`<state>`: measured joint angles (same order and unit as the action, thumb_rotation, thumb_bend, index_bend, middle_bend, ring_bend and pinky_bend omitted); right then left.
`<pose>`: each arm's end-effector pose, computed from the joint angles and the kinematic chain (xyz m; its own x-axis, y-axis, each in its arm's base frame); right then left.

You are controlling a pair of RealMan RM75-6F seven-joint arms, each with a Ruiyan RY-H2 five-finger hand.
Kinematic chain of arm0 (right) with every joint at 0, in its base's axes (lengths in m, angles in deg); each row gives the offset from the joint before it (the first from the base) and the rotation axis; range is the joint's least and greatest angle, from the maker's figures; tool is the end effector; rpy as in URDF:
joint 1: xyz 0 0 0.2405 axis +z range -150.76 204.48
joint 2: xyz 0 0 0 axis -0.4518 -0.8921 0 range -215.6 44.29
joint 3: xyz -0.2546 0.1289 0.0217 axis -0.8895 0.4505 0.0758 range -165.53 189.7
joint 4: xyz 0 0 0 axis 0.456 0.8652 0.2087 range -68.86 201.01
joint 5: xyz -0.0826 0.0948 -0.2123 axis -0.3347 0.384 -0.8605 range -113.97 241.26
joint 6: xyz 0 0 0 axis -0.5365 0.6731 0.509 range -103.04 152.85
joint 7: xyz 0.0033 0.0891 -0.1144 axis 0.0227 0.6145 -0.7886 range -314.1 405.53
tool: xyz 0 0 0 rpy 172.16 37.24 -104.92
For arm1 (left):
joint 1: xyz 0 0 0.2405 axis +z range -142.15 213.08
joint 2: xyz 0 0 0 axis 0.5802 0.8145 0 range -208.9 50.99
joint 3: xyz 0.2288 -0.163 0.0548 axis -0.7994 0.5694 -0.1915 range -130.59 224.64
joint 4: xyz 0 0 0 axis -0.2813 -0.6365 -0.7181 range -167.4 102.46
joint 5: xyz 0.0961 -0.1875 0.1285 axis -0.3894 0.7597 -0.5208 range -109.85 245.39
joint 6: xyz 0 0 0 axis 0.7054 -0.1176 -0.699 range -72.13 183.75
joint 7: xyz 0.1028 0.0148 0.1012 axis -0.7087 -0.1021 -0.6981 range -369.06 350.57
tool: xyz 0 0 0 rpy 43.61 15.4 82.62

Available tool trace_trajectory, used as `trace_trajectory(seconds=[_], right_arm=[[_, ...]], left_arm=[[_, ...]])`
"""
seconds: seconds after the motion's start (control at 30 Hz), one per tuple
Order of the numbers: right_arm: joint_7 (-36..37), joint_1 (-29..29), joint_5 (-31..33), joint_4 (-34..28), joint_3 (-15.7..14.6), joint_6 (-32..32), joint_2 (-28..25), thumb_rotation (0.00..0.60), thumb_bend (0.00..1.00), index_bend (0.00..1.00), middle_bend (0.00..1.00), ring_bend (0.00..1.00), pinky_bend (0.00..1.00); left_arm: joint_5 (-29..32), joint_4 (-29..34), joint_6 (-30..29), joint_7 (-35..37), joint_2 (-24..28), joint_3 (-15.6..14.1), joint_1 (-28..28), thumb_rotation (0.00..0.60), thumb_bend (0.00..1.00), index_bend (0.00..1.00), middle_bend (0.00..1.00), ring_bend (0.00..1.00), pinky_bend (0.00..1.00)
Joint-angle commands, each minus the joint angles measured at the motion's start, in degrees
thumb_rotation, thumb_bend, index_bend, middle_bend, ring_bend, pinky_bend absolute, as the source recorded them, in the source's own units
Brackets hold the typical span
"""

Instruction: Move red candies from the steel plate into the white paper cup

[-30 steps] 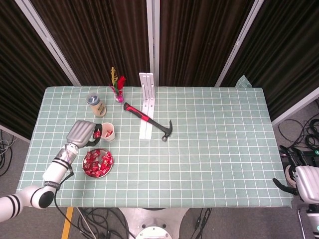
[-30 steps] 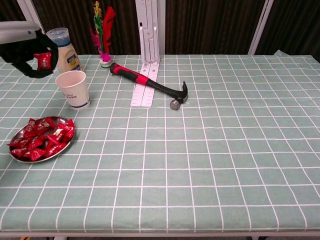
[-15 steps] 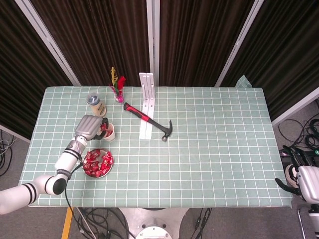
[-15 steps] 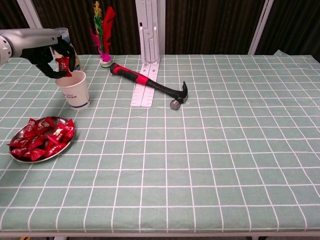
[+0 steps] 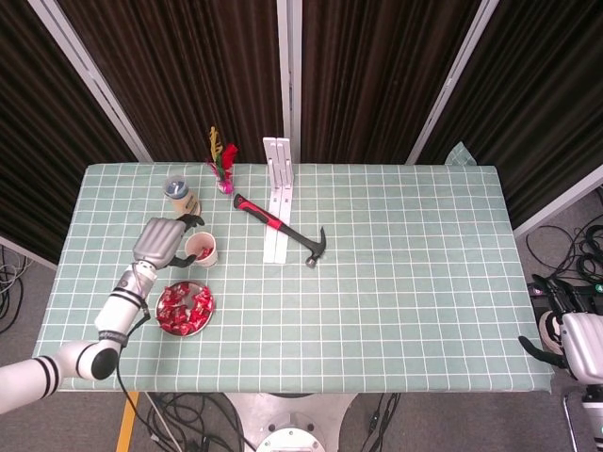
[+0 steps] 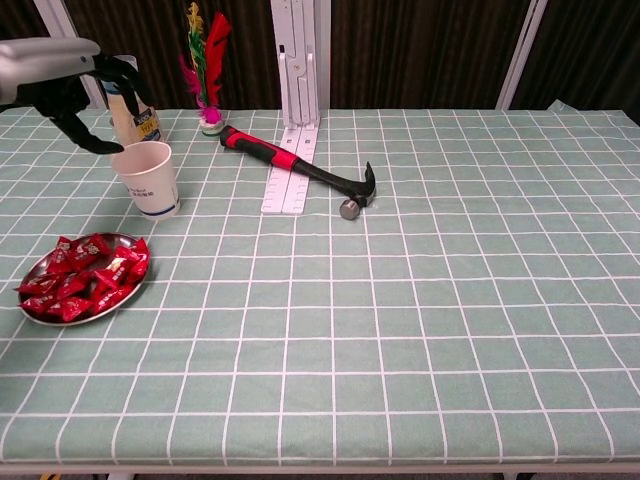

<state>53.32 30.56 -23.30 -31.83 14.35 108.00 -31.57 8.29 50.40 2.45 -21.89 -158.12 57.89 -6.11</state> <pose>-0.3485 -0.1769 0.1835 0.3460 -0.0517 0.9368 -0.9381 -0.0022 0.3464 -0.2201 0.4082 0.0197 0.4193 0.2336 0.8773 0.9011 -0.2244 -0.3710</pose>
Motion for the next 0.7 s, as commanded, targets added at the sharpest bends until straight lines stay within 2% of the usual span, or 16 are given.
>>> trace_trajectory(seconds=[0.03, 0.17, 0.33, 0.53, 0.7], right_arm=[[0.0, 0.1, -0.2, 0.0, 0.0, -0.1, 0.1, 0.6, 0.1, 0.11, 0.22, 0.11, 0.41], [-0.1, 0.3, -0.4, 0.0, -0.1, -0.4, 0.4, 0.6, 0.1, 0.11, 0.22, 0.11, 0.41], [-0.4, 0.3, -0.6, -0.2, -0.2, -0.4, 0.4, 0.6, 0.1, 0.11, 0.22, 0.11, 0.41], [-1.0, 0.2, -0.6, -0.7, -0.2, -0.2, 0.1, 0.6, 0.1, 0.11, 0.22, 0.11, 0.41], [-1.2, 0.1, -0.4, -1.0, -0.2, -0.1, 0.0, 0.6, 0.1, 0.11, 0.22, 0.11, 0.41]], left_arm=[[-5.2, 5.7, -7.8, 1.6, 3.4, -1.9, 5.1, 0.6, 0.24, 0.36, 0.41, 0.93, 1.0], [-11.4, 8.9, -12.9, 2.7, 4.5, -5.3, 8.8, 0.6, 0.22, 0.43, 0.46, 0.94, 1.0], [-16.7, 9.5, -12.1, 1.0, 2.9, -9.4, 9.6, 0.6, 0.21, 0.46, 0.49, 0.94, 1.0], [-14.8, 6.9, -5.9, -1.8, -1.1, -10.3, 7.8, 0.6, 0.21, 0.43, 0.47, 0.94, 1.0], [-13.0, 4.5, -3.3, -3.8, -3.5, -10.3, 7.1, 0.6, 0.21, 0.41, 0.45, 0.94, 1.0]])
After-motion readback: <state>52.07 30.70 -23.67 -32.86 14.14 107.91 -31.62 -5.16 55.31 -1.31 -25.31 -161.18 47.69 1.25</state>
